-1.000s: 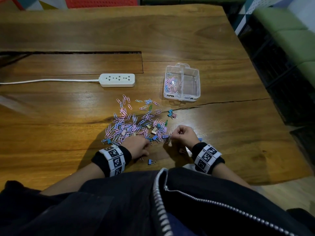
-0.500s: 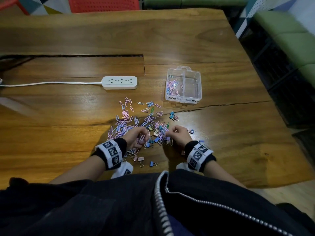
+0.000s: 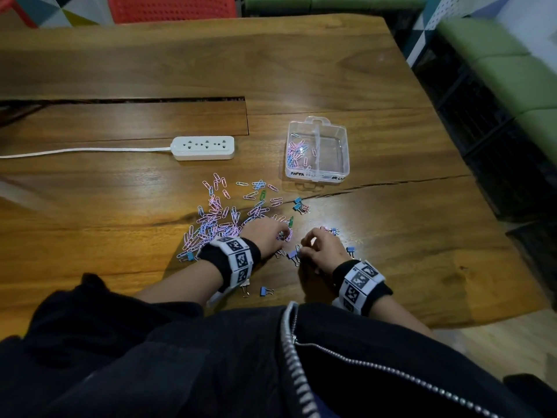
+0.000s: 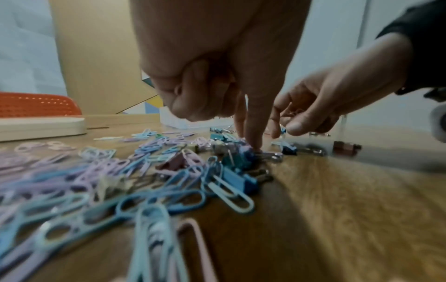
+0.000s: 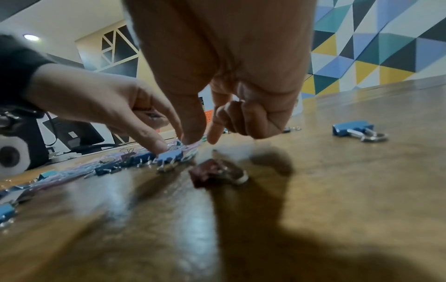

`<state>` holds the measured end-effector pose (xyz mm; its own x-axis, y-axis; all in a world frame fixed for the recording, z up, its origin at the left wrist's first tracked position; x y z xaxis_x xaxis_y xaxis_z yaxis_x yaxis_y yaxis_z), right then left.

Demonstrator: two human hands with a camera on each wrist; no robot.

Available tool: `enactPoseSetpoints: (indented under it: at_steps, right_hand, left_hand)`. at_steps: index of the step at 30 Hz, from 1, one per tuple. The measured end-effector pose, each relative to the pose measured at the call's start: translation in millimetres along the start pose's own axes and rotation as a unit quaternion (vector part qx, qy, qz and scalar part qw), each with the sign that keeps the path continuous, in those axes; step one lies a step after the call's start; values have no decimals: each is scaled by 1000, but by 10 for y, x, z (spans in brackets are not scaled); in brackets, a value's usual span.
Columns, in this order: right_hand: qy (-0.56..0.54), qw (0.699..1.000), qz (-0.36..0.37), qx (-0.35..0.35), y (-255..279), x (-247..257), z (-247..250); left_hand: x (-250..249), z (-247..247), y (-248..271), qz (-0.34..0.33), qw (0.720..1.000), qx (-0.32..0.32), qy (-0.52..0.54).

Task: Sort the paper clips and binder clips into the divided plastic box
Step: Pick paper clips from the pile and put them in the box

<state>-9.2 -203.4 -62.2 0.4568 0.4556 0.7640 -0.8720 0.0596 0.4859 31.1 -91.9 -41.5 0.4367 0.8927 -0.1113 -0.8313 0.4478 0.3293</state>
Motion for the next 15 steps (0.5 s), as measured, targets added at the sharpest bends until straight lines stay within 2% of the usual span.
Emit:
enactPoseSetpoints:
  at_steps: [5,10,15]
  right_hand:
    - [73,997,6,-13,-29,82,-66]
    - [85,995,-35,25,-81,4,-173]
    - [111,991,-18,66,-68,21,-200]
  left_hand:
    - [-104,-32,-95,-47,989,20,-138]
    - [-8,-108,-77,-48,988,31,-143]
    - [40,-144,-39,-41,989,39,-136]
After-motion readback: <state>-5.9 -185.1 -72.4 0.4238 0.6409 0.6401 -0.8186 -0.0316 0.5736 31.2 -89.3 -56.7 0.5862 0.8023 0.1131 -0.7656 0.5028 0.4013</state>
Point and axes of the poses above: each hand's wrist, its own y-axis away from the middle knuckle, its own z-axis out of the back of the hand, x = y × z, the point moved 10 cm from there along -y, towards the middle knuckle, and after that the axes turned 14 degrees about -y, right-handed, at the moved point
